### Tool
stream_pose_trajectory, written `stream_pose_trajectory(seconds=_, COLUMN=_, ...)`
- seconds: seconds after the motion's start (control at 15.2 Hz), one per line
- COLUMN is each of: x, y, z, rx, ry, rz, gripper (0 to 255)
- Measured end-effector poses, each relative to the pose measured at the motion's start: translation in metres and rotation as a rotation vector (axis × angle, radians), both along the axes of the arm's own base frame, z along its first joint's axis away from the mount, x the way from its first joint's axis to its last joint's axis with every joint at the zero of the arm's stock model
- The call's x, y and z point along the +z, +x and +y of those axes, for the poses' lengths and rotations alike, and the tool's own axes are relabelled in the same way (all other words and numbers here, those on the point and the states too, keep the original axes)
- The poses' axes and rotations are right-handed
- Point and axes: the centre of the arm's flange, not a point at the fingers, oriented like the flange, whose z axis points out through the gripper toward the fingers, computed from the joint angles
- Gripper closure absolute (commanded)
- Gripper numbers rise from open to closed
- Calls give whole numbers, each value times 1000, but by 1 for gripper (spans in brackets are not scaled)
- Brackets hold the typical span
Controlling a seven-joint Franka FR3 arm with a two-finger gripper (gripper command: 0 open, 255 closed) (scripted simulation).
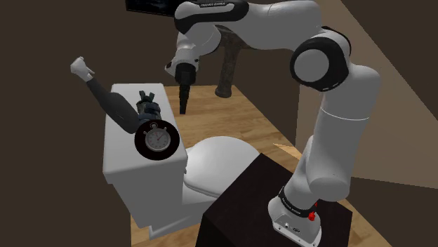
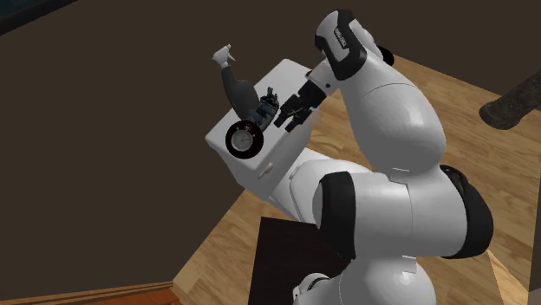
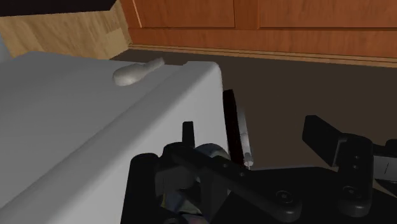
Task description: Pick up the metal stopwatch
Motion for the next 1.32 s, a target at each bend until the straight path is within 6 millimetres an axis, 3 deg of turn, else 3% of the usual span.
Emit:
stream_pose_trajectory(seconds=0.33, x=-18, y=19, z=67, rx=211, ry=199, rz=83, gripper=0)
stream_pose_trajectory(seconds=0.59, x=-28, y=21, z=74, rx=245, ry=234, rz=96, gripper=0)
stream_pose_trajectory(seconds=0.86, x=-54, y=19, z=79, rx=245, ry=234, rz=98, gripper=0)
stream_pose_trajectory(seconds=0.92, x=-57, y=20, z=79, rx=245, ry=234, rz=98, gripper=255)
stream_pose_trajectory(seconds=1.32, x=-58, y=20, z=79, rx=245, ry=234, rz=97, gripper=255)
